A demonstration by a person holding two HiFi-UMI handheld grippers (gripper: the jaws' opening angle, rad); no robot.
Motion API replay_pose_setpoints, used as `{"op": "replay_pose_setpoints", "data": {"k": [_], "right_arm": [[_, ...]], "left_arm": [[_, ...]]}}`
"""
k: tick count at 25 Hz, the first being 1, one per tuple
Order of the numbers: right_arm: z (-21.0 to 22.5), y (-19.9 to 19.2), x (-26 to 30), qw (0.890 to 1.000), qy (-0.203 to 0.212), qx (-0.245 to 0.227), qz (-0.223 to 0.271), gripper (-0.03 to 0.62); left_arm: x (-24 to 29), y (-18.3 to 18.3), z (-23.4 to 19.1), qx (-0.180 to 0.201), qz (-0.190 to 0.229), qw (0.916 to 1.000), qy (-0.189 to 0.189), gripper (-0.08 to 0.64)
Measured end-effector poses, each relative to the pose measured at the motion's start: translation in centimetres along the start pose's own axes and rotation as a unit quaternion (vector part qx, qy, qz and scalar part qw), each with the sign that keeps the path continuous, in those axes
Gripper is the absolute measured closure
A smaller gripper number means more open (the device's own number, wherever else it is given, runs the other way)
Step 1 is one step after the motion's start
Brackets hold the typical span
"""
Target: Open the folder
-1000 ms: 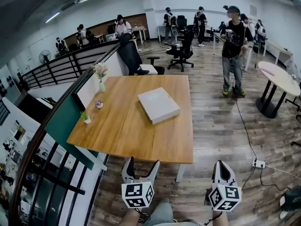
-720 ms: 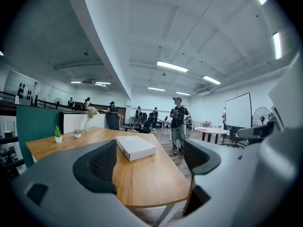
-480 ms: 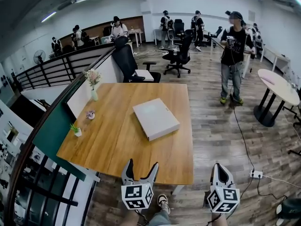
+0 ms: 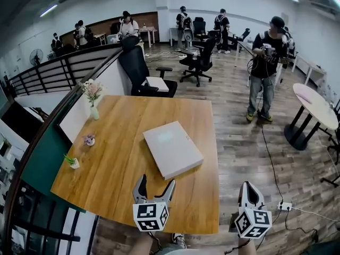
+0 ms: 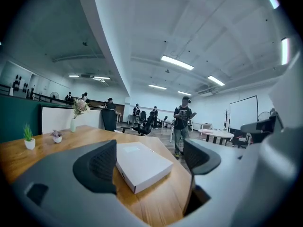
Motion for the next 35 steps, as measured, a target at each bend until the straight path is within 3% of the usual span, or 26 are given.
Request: {"op": "replay_pose_setpoints", "data": {"k": [10, 15, 18, 22, 27, 35], "right_arm": [[-0.2, 0.6, 8.3, 0.999, -0.007, -0.005, -0.042, 0.591], [1.4, -0.5, 10.8, 0.998, -0.008, 0.005, -0.065, 0.591], [2.4, -0.3, 13.0, 0.997, 0.006, 0.007, -0.073, 0.591], [3.6, -0.1, 15.6, 0.996, 0.024, 0.008, -0.081, 0.591], [5.3, -1.5, 17.7, 0.994, 0.031, 0.023, -0.099, 0.591], [6.7, -5.2, 19.3, 0.987, 0.039, 0.049, -0.147, 0.591]], "left_arm": [[9.7, -1.2, -2.9, -0.003, -0.071, 0.9967, -0.039, 0.114], [12.8, -2.7, -2.1, 0.025, -0.114, 0.9915, -0.056, 0.110], [15.0, -3.3, -1.1, 0.052, -0.150, 0.9842, -0.077, 0.109], [17.4, -4.6, 0.4, 0.109, -0.211, 0.9641, -0.119, 0.109], [20.5, -6.4, 1.5, 0.197, -0.279, 0.9276, -0.151, 0.110], [24.3, -8.0, 3.0, 0.306, -0.320, 0.8799, -0.171, 0.144]]}}
Point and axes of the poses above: the fingertips, and each gripper's own axes: x forward along the fingers, z to its right, y out of its top, the point moved 7 cm from there along -x, backward along the fingers, and after that the axes turned 6 degrees about -z, right-handed, at the moved point
